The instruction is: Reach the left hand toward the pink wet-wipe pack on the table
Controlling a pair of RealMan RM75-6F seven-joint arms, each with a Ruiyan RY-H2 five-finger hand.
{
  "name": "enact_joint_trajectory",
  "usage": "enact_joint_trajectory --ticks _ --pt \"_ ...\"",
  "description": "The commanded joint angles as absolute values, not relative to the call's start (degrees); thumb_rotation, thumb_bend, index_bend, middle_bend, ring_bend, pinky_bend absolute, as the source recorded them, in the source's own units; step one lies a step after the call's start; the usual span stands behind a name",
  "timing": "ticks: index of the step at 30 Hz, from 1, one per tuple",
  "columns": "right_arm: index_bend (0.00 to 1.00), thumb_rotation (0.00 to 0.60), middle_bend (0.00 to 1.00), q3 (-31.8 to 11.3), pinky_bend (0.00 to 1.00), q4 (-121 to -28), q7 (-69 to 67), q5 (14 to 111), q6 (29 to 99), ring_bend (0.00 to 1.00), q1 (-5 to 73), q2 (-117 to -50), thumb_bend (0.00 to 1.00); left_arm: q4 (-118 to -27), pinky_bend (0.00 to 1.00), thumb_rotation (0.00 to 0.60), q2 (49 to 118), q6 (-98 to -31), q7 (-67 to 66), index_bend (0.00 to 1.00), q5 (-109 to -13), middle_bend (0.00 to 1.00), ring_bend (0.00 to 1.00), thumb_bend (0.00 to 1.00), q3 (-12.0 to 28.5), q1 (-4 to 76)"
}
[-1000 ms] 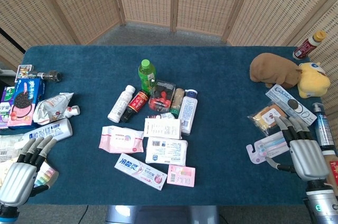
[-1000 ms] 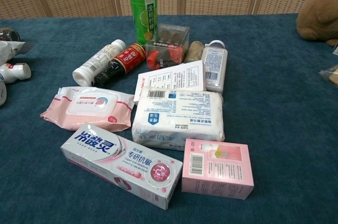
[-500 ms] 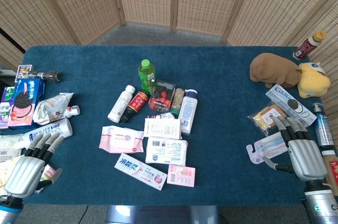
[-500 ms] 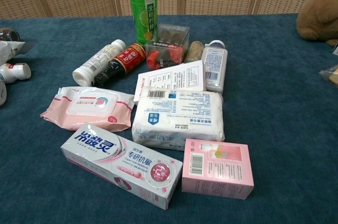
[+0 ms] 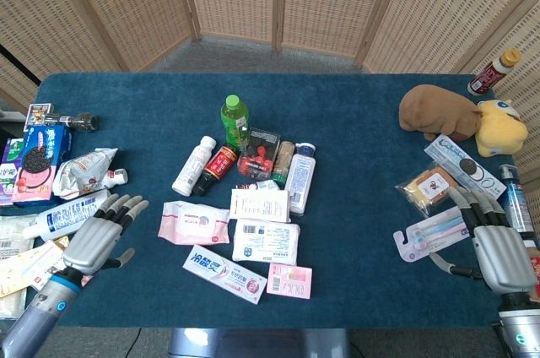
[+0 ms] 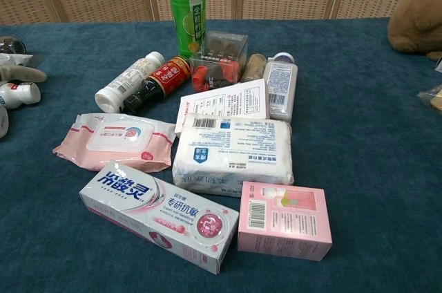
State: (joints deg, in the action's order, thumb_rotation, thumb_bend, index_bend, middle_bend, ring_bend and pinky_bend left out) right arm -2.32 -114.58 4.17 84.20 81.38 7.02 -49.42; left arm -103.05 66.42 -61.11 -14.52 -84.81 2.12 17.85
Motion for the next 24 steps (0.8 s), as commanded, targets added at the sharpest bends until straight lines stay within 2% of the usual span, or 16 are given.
enact_joint_trajectory --ticks 1,9,14,24 --pt "0.00 0.489 0.00 -2.19 0.00 -114.55 3.26 84.42 81.72 0.00 6.56 -48.87 0.19 -102.56 0.00 0.600 69.64 -55.38 -17.68 0.00 -79.98 0.00 0.00 0.37 4.69 22.90" --pt "0.00 0.489 0.00 -2.11 0.00 -114.24 0.73 85.36 83.59 0.00 5.13 -47.83 0.19 -100.72 0.00 0.591 74.96 -49.88 -22.83 0.00 -74.03 0.00 0.00 0.37 5.73 28.96" --pt "0.00 0.499 0.00 -2.20 0.00 -113.82 -0.06 85.96 84.37 0.00 4.63 -47.69 0.20 -100.36 0.00 0.556 76.29 -49.53 -25.03 0.00 -71.18 0.00 0.00 0.35 5.19 30.38" --pt "0.00 0.519 0.00 -2.21 0.00 -113.95 -1.65 87.30 84.23 0.00 4.54 -47.61 0.20 -97.90 0.00 0.523 78.80 -50.06 -27.26 0.00 -68.61 0.00 0.00 0.33 3.33 32.14"
